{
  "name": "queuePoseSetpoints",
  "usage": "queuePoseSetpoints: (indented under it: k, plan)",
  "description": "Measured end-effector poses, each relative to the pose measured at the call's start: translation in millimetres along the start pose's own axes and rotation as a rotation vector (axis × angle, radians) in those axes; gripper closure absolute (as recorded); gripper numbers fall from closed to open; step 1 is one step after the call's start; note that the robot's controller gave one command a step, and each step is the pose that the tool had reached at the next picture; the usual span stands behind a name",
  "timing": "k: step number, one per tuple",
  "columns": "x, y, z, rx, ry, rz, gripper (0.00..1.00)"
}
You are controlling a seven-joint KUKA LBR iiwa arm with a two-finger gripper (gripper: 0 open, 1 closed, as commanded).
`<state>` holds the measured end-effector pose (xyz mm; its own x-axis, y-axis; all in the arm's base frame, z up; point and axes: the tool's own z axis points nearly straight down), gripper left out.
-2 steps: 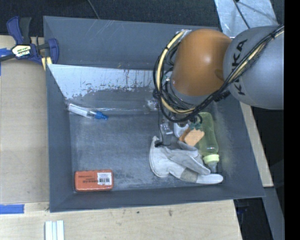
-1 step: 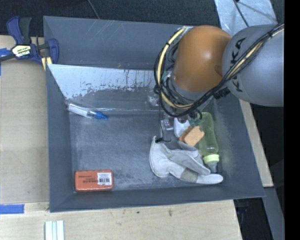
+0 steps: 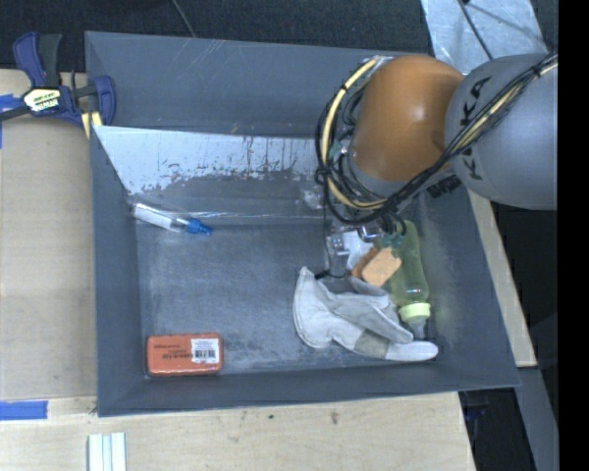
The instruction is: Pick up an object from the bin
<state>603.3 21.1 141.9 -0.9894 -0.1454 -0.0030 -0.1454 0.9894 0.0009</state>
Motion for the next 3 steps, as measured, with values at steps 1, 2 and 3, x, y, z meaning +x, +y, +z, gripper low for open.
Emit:
queuePoseSetpoints:
  k: [1, 2, 3]
  plan:
    - [-10.4, -35, 16, 0.002, -0.003, -0.05, 0.0]
    - [-5.1, -75, 1, 0.001, 0.0, -0.051, 0.0]
    - [1.7, -90, 17, 0.002, -0.003, 0.075, 0.0]
